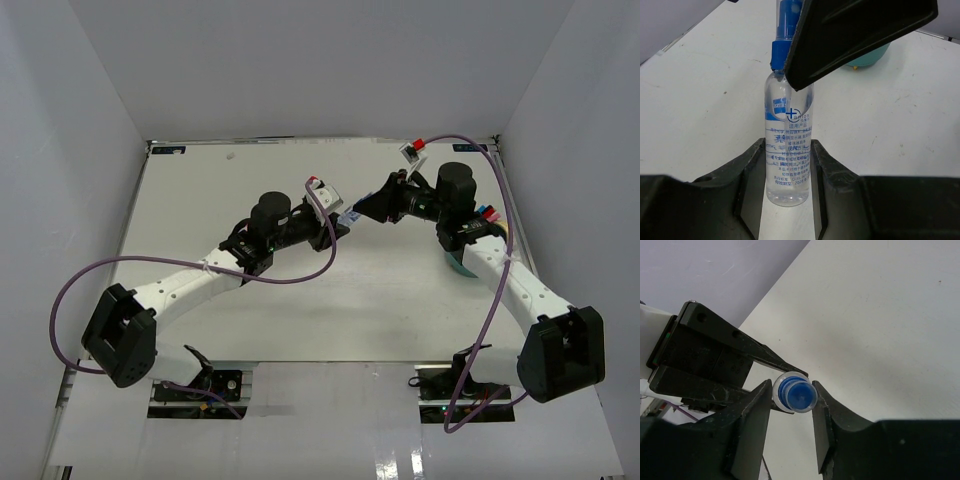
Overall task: Sort the stationery into containers
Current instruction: Place the stationery in the storage box.
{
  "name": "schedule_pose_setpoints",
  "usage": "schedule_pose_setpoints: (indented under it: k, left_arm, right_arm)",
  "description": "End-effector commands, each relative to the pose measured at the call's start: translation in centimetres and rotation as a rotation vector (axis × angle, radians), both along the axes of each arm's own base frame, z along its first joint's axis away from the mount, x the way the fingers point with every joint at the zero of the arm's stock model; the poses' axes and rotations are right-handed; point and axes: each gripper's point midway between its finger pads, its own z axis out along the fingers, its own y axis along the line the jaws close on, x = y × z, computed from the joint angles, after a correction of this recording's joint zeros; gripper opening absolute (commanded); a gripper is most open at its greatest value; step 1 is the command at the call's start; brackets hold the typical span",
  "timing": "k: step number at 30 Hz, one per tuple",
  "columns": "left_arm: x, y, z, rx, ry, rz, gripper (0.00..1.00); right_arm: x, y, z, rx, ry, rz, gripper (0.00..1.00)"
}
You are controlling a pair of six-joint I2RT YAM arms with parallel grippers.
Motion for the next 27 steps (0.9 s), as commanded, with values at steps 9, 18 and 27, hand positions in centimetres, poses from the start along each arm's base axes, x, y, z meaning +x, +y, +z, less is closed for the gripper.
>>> schedule_pose_setpoints:
  k: [9, 18, 27]
  left_arm:
    - [-0.4, -0.3, 1.5, -0.038, -0.016, -0.011, 0.40]
    - [1.1, -0.2, 0.3, -0.023, 0.156, 0.108, 0.86]
    - [2.7, 3.4, -0.1, 0.032, 0.272, 0.344, 0.98]
  right_arm:
    - [0.2, -0.3, 2.1, 0.001, -0.125, -0.026, 0.08]
    - [3.7, -6.7, 1.1, -0.244, -0.224, -0.389, 0.08]
    - [4.4, -20.9, 0.2, -0.659, -0.237, -0.952, 0.08]
